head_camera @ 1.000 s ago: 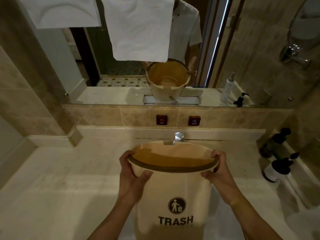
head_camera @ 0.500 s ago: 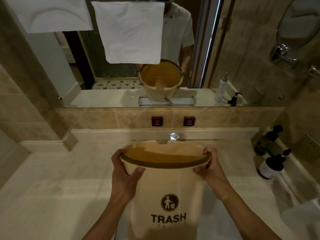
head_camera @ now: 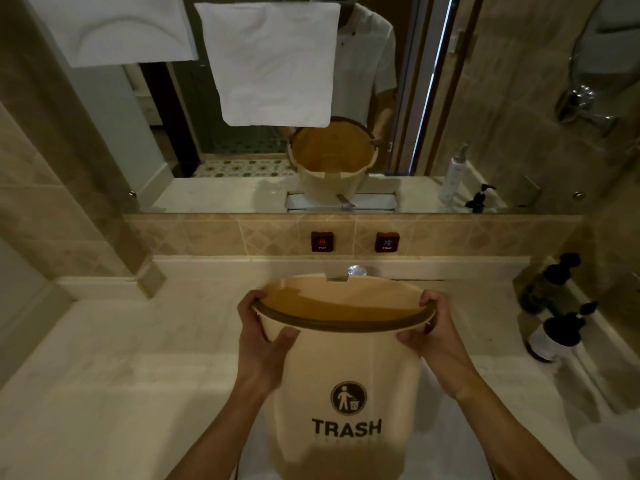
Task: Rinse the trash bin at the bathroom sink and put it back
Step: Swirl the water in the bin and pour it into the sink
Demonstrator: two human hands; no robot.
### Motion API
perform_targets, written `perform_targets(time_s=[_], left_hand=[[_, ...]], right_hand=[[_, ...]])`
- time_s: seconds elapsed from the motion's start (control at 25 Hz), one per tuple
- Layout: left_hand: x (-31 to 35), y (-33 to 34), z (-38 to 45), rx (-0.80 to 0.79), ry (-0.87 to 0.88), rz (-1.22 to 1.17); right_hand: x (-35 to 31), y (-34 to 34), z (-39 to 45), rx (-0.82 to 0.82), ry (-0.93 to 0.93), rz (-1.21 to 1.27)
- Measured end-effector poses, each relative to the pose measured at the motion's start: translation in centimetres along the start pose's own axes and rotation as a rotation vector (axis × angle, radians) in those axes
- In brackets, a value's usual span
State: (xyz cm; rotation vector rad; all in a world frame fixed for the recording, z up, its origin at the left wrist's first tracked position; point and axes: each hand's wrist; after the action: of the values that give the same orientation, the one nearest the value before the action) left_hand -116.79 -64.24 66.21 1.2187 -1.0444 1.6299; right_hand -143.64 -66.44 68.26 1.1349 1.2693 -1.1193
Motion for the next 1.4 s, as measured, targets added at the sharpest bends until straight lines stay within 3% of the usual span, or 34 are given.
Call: perform_targets(time_s=[0.16,0.36,0.56,0.8,1.0,1.2,1.4], left_hand=[[-0.6,1.9,-1.8,-0.048,-0.041,0.047],[-0.8,-1.3,-1.5,0.007,-0.042,0.054],[-0.9,1.4,-1.4,-0.033,-0.043,0.055],[-0.6,-1.5,-1.8,0.053,-0.042,0.04],[-0.8,1.5,-1.5,-0.024,-0.063,0.043],[-0.9,-1.0,-2.5,0.058,-0.055,0.037],[-0.2,1.3,-1.2,0.013,-0.053,0.018]], right_hand=[[0.4,-1.7,-0.8,0.063,0.057,-0.035],[0.3,1.1,-0.8,-0.041,0.05,-0.028],[0.3,-1.4,-0.5,0.039,0.058,-0.017],[0.5,1.6,-0.5,-0.069,0.017,-0.023],[0.7,-1.3,-0.6,0.064,0.062,-0.02],[0.5,1.1,-1.3,-0.038,0.044,-0.015],[-0.3,-0.9,-0.2,0.044,0.066,-0.017]])
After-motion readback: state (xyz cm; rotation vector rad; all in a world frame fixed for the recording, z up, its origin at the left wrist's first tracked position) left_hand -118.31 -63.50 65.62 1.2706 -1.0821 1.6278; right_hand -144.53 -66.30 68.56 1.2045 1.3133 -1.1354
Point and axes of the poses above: each hand's wrist, its own z-axis towards the middle knuckle, its own y-axis out of the palm, x = y × z, and after that the axes turned 2 degrees about -z, right-handed
